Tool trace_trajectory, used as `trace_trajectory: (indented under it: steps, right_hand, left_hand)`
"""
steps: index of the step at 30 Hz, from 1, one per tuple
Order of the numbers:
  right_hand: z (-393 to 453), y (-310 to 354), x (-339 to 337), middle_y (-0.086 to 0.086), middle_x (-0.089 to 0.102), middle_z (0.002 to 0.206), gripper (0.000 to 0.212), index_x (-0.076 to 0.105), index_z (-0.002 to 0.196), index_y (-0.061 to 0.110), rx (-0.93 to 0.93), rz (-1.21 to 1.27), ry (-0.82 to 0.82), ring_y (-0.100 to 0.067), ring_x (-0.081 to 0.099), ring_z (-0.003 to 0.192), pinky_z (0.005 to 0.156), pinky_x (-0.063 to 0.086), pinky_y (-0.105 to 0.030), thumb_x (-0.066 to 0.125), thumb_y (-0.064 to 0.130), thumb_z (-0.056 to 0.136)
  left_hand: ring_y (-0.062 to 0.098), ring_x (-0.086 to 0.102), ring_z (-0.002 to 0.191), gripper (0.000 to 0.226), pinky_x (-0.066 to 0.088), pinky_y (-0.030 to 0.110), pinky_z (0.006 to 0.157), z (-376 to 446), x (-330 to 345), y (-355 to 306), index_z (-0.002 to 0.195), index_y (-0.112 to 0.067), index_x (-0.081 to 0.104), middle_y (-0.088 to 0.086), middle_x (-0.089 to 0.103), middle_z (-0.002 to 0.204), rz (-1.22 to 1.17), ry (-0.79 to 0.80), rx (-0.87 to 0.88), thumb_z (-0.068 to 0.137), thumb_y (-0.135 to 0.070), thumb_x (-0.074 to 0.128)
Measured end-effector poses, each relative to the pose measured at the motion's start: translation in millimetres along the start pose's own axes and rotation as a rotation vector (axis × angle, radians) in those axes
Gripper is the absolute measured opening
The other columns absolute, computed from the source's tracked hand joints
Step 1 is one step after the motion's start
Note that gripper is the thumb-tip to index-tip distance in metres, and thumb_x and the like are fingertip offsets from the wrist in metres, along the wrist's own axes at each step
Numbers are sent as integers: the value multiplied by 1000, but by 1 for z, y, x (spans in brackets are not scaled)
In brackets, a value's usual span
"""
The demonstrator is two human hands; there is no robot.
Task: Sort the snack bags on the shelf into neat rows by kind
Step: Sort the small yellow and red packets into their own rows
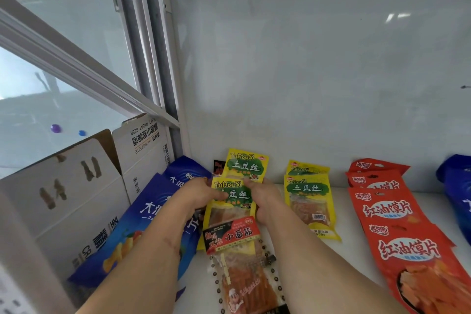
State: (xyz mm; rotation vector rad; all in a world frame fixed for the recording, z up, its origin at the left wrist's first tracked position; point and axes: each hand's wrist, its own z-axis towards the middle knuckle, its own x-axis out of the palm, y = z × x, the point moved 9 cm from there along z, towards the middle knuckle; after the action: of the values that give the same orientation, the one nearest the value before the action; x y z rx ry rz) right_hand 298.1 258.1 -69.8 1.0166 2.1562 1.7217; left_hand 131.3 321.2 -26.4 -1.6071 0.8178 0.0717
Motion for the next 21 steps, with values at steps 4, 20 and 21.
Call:
trace_trajectory:
  steps: [4, 20, 21]
  right_hand:
    - [-3, 2, -3, -13, 75, 92, 13, 64, 99, 18, -14, 105, -3, -35, 74, 78, 66, 59, -60, 72, 17, 90]
    - [-33, 53, 7, -19, 73, 109, 26, 66, 115, 10, -140, 407, 67, -39, 70, 98, 85, 52, -66, 70, 7, 89]
    - [-35, 57, 8, -19, 72, 109, 26, 66, 115, 9, -149, 415, 64, -39, 70, 99, 86, 52, -66, 70, 6, 89]
  left_hand:
    - [26, 71, 96, 37, 56, 38, 89, 2, -3, 0, 104, -8, 72, 9, 75, 103, 107, -8, -1, 77, -27, 86]
    - [14, 74, 60, 13, 52, 20, 43, -15, 16, -5, 95, -9, 71, 5, 79, 79, -333, 151, 2, 87, -17, 76]
    - [14, 74, 61, 11, 52, 20, 43, -17, 14, -9, 97, -10, 71, 5, 79, 80, -344, 140, 35, 89, -17, 74]
